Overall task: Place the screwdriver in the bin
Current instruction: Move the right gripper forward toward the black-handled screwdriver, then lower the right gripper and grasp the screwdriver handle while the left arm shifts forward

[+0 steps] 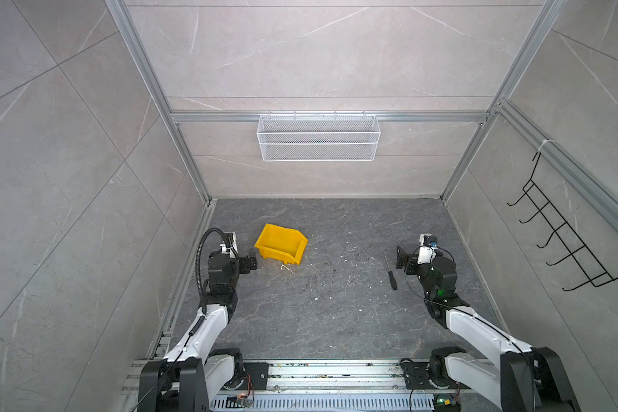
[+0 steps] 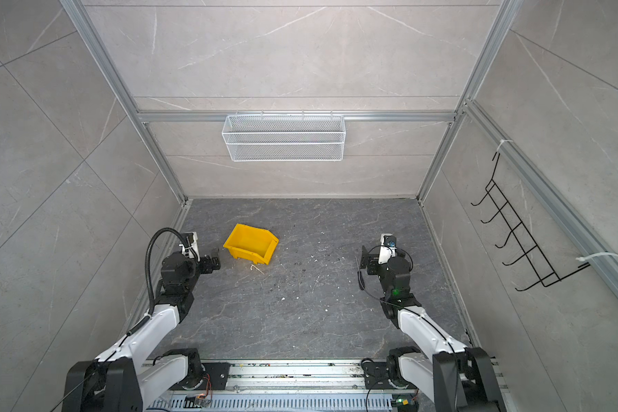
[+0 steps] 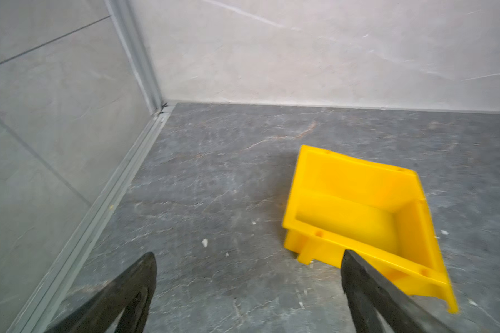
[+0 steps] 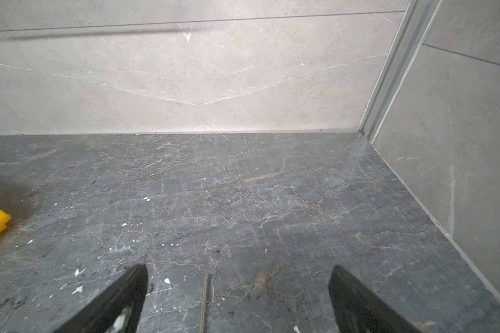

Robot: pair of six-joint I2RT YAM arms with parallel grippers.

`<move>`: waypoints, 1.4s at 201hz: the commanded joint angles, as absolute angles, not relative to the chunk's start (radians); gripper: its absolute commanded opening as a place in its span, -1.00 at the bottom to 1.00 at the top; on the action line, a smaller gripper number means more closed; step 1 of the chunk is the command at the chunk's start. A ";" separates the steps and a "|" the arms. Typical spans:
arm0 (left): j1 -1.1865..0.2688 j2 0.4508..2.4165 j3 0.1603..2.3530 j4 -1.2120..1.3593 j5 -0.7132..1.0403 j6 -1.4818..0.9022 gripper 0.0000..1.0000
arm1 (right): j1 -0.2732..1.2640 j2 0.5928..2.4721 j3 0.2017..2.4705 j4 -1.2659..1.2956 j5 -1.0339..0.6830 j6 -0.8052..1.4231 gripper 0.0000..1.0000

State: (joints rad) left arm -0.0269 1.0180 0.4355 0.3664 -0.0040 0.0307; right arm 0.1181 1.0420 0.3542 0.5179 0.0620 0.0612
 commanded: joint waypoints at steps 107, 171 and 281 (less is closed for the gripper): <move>-0.632 1.222 0.701 0.172 0.280 0.223 1.00 | 0.375 0.991 0.614 -0.269 0.321 0.195 0.98; -0.679 1.253 0.712 0.167 0.460 0.305 1.00 | 0.407 1.248 0.753 -0.412 0.289 0.382 0.98; -0.679 1.200 0.682 0.113 0.518 0.315 1.00 | 0.323 1.549 0.842 -0.493 0.114 0.483 0.84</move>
State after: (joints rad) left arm -0.6754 1.2301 0.6823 0.1238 0.4854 0.2920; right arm 0.3367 1.5105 0.8249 -0.4576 0.1432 0.4473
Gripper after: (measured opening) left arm 0.999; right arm 0.946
